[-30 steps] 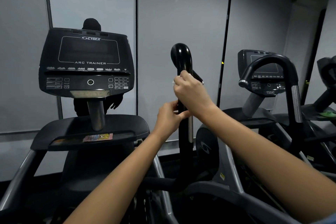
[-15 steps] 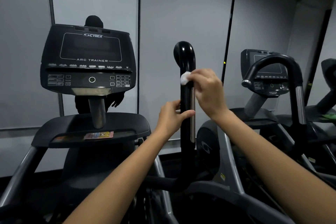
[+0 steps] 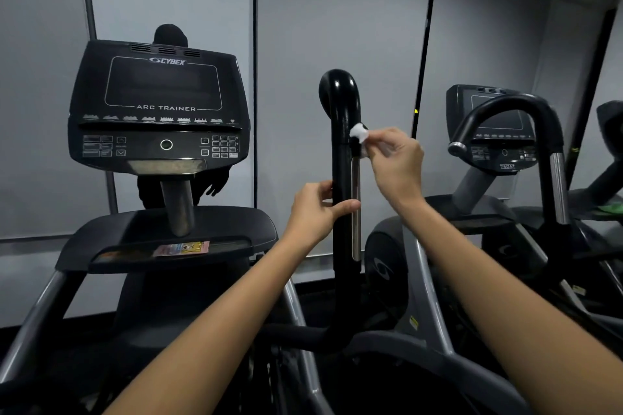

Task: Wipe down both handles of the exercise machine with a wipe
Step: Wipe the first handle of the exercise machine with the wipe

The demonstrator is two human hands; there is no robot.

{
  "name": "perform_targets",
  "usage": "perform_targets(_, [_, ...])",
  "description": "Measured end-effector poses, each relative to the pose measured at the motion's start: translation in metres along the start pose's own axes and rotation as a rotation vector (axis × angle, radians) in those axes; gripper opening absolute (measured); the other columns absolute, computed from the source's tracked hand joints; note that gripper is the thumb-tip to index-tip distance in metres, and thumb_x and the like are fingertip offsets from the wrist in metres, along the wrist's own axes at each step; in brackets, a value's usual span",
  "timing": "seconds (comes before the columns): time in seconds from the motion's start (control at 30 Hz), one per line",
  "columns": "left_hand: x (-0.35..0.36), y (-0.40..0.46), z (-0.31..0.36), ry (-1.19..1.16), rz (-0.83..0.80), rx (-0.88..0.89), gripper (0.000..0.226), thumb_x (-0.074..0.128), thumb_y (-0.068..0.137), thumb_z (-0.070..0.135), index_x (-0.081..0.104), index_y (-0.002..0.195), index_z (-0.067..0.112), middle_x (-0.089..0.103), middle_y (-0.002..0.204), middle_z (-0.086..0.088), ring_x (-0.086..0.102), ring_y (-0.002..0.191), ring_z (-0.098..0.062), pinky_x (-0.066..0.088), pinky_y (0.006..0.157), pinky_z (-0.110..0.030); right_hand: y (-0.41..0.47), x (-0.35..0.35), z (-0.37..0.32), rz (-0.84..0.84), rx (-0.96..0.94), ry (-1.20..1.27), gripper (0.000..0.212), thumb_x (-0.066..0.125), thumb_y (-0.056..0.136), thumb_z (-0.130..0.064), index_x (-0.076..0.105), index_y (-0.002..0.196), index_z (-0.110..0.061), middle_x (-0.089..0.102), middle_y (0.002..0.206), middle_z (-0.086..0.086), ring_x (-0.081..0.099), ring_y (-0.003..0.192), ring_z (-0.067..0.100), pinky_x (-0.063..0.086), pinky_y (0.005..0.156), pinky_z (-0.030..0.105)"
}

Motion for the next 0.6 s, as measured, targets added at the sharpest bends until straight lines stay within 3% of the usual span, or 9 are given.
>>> perform_targets(0.07, [0.0, 0.0, 0.0, 0.01, 0.003, 0.006, 0.034, 0.075, 0.078, 0.023, 0.068, 0.109, 0.01, 0.071, 0.104, -0.003, 0.066, 0.098, -0.012, 0.052, 0.093, -0.032, 0.017, -0.007, -0.005, 0.008, -0.008, -0.003, 0.022, 0.06, 0.08, 0.005, 0.073, 0.092, -0.008, 0.069, 0.086, 0.007, 0.067, 0.081, 0.023, 0.056, 0.077, 0.04])
perform_targets(0.17, [-0.001, 0.002, -0.001, 0.023, 0.007, 0.016, 0.034, 0.075, 0.078, 0.024, 0.068, 0.109, 0.012, 0.071, 0.105, -0.002, 0.067, 0.097, -0.011, 0.052, 0.094, -0.036, 0.061, -0.01, -0.031, 0.108, -0.073, -0.065, 0.027, 0.054, 0.081, 0.004, 0.072, 0.098, -0.006, 0.068, 0.092, 0.009, 0.065, 0.086, 0.019, 0.054, 0.084, 0.027])
perform_targets(0.23, [-0.001, 0.001, 0.0, 0.032, 0.011, 0.028, 0.034, 0.074, 0.078, 0.025, 0.068, 0.109, 0.012, 0.071, 0.105, -0.001, 0.067, 0.098, -0.01, 0.052, 0.095, -0.036, 0.069, 0.014, -0.051, 0.028, -0.194, -0.178, 0.026, 0.053, 0.08, 0.0, 0.074, 0.093, -0.008, 0.067, 0.091, 0.012, 0.063, 0.086, 0.024, 0.051, 0.077, 0.031])
perform_targets(0.3, [-0.001, 0.0, -0.001, 0.039, 0.014, 0.034, 0.033, 0.074, 0.079, 0.025, 0.068, 0.109, 0.013, 0.072, 0.105, 0.001, 0.065, 0.101, -0.009, 0.051, 0.096, -0.035, 0.053, 0.036, -0.059, -0.023, -0.355, -0.421, 0.023, 0.055, 0.08, 0.001, 0.073, 0.084, -0.012, 0.063, 0.088, 0.009, 0.057, 0.084, 0.026, 0.044, 0.063, 0.03])
perform_targets(0.4, [-0.001, -0.001, 0.001, 0.029, 0.014, 0.025, 0.035, 0.075, 0.077, 0.029, 0.069, 0.109, 0.014, 0.072, 0.105, 0.001, 0.065, 0.102, -0.009, 0.05, 0.097, -0.037, 0.018, 0.04, -0.056, 0.004, -0.523, -0.684, 0.025, 0.061, 0.072, 0.01, 0.067, 0.083, -0.012, 0.059, 0.082, 0.003, 0.054, 0.074, 0.023, 0.046, 0.049, 0.028])
perform_targets(0.5, [-0.002, -0.002, 0.002, 0.009, -0.005, 0.007, 0.042, 0.076, 0.073, 0.033, 0.068, 0.109, 0.013, 0.072, 0.104, -0.003, 0.068, 0.096, -0.014, 0.052, 0.094, -0.041, -0.013, 0.038, -0.051, -0.008, -0.622, -0.83, 0.029, 0.064, 0.074, 0.007, 0.067, 0.096, -0.012, 0.061, 0.084, 0.003, 0.055, 0.074, 0.021, 0.051, 0.052, 0.028])
perform_targets(0.6, [-0.007, -0.009, 0.0, -0.085, 0.003, -0.036, 0.051, 0.073, 0.079, 0.025, 0.057, 0.125, 0.009, 0.067, 0.116, -0.01, 0.065, 0.105, -0.018, 0.051, 0.096, -0.04, -0.05, 0.036, -0.048, -0.135, -0.672, -0.747, 0.026, 0.058, 0.079, -0.001, 0.067, 0.101, -0.01, 0.064, 0.087, 0.005, 0.058, 0.076, 0.024, 0.055, 0.056, 0.031])
Point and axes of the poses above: each hand's wrist, its own y-axis towards the middle knuckle, its own x-axis out of the palm, z = x × y, the point moved 9 cm from there along y, towards the middle knuckle
